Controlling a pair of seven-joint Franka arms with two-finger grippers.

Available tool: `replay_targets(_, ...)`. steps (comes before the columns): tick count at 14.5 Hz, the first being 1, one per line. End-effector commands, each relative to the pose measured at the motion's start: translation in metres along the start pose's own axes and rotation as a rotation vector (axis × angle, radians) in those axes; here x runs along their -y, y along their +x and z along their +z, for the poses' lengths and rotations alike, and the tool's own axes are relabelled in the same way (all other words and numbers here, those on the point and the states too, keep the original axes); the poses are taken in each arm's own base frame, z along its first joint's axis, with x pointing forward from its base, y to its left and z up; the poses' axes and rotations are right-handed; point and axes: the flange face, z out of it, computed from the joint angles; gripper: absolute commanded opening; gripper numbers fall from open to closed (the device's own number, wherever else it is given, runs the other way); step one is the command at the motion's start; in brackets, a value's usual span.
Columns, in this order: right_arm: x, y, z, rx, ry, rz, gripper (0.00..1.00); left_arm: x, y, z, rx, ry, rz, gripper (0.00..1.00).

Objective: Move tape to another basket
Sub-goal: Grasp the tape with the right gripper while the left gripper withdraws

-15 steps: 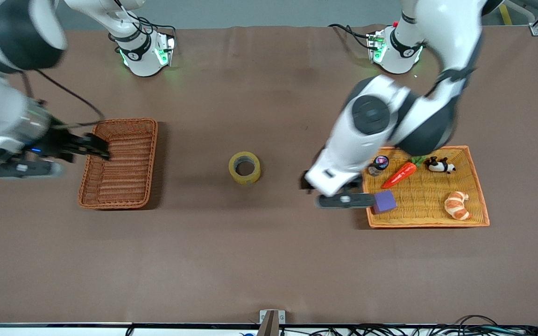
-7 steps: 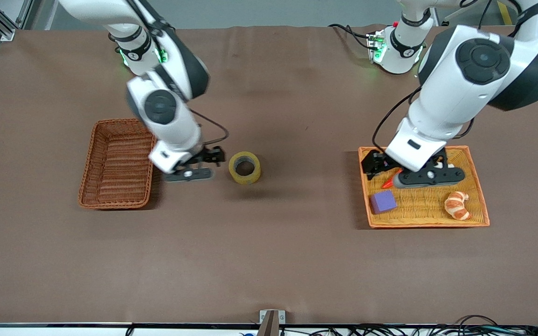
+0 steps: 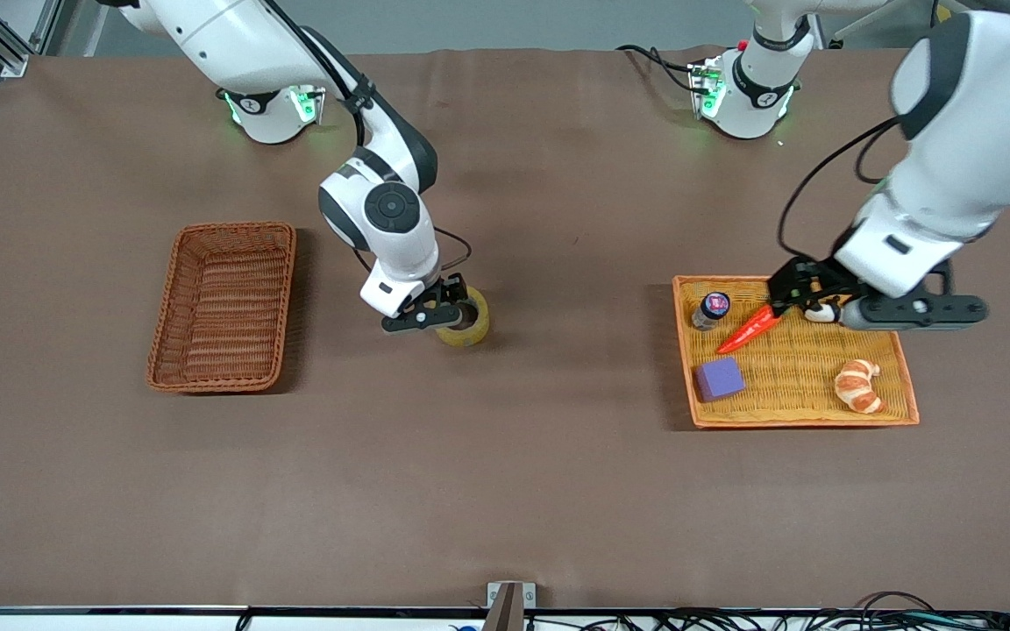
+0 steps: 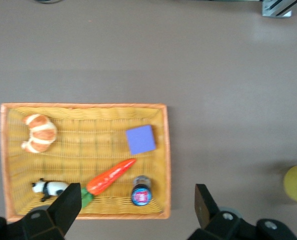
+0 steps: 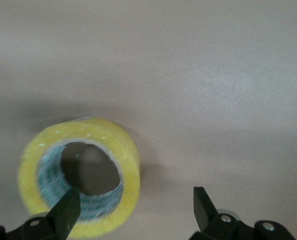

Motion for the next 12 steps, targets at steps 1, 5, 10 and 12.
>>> replay_targets(1, -0.002, 0.002, 0.013, -0.034, 0.006, 0.043, 1.0, 0.029, -0.018, -0.007, 0.0, 0.0, 0.019, 1.0)
replay_targets(5, -0.003, 0.004, 0.025, -0.052, 0.006, 0.041, 1.0, 0.05, -0.023, -0.013, 0.042, 0.011, 0.045, 1.0)
replay_targets(10, 0.001, -0.001, 0.048, -0.087, -0.045, 0.07, 1.0, 0.077, -0.036, -0.023, 0.054, 0.017, 0.05, 1.0)
replay_targets(12, 0.003, -0.003, 0.049, -0.091, -0.053, 0.065, 0.71, 0.078, -0.034, -0.029, 0.04, 0.019, 0.038, 1.0)
